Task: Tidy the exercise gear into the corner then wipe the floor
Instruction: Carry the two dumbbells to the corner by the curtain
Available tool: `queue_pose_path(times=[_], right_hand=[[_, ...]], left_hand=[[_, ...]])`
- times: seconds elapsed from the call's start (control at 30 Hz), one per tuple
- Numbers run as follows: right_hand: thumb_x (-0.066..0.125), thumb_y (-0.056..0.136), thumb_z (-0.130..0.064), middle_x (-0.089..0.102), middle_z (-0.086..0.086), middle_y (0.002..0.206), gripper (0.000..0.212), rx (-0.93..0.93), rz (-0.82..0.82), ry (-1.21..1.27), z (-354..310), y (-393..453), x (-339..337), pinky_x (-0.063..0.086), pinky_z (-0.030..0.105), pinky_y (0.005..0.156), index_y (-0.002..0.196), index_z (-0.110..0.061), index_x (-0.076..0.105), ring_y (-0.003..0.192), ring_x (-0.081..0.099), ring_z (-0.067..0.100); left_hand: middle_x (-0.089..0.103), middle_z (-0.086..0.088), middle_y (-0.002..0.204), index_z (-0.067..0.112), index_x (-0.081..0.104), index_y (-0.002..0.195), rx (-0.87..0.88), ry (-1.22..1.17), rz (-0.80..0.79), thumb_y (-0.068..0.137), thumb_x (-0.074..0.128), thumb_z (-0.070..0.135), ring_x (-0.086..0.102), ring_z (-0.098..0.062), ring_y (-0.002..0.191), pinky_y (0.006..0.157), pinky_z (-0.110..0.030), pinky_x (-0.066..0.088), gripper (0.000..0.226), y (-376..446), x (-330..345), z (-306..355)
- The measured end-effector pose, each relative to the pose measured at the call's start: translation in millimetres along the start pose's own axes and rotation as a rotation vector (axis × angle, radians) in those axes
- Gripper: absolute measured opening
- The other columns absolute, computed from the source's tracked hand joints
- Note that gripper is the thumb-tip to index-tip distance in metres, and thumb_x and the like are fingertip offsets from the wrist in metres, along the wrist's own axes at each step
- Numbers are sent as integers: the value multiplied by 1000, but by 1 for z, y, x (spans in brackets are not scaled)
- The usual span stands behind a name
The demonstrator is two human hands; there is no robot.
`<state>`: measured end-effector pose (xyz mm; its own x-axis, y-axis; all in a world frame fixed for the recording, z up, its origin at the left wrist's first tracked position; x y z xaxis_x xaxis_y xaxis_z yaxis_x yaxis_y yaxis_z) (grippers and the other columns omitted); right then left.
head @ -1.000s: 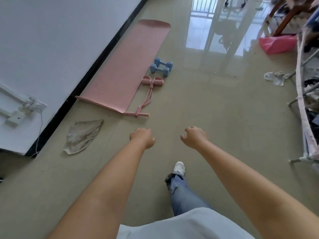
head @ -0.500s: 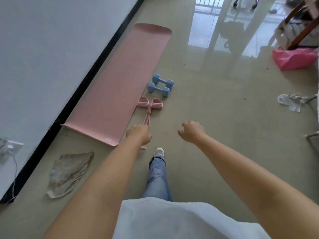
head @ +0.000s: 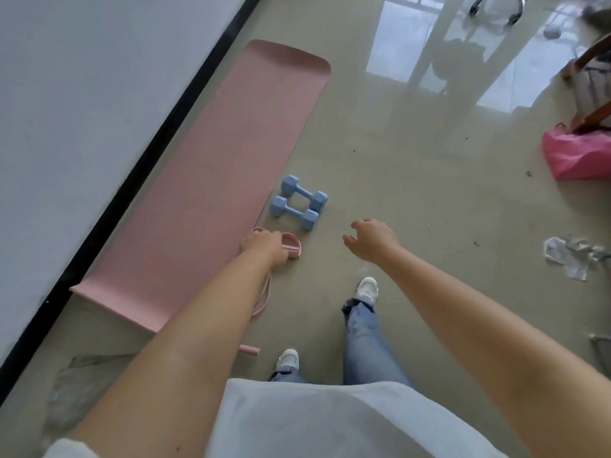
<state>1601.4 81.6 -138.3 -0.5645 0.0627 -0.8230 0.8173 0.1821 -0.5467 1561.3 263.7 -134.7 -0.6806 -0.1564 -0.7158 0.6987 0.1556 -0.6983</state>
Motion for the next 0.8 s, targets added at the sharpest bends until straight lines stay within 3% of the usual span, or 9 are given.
queue_pose_path(times=[0.4,0.8], right_hand=[[37,98,-28,50,13,134,41,-243,-213,-196,22,257,-118,44,35,92,131,-8,47,124,47,29],[38,97,-27,49,14,133,41,-285,-406,-330,-34,469,-76,45,35,89,131,-5,46,122,48,30]], left_hand=[[47,-13,137,8,46,129,-223,-325,-62,98,38,36,40,-29,131,99,-39,39,42,189,-104,73],[51,-20,133,1,48,127,-430,-635,-172,98,40,29,44,-37,126,100,-41,39,41,373,-88,28]])
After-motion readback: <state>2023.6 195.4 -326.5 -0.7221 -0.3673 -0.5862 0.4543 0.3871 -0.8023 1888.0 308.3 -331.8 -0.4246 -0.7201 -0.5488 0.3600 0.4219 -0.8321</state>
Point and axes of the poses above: each hand's wrist, its own y-axis towards the middle knuckle, its own x-axis out of the palm, z = x × y, the point moved 1 cm from there along y, towards the middle knuckle
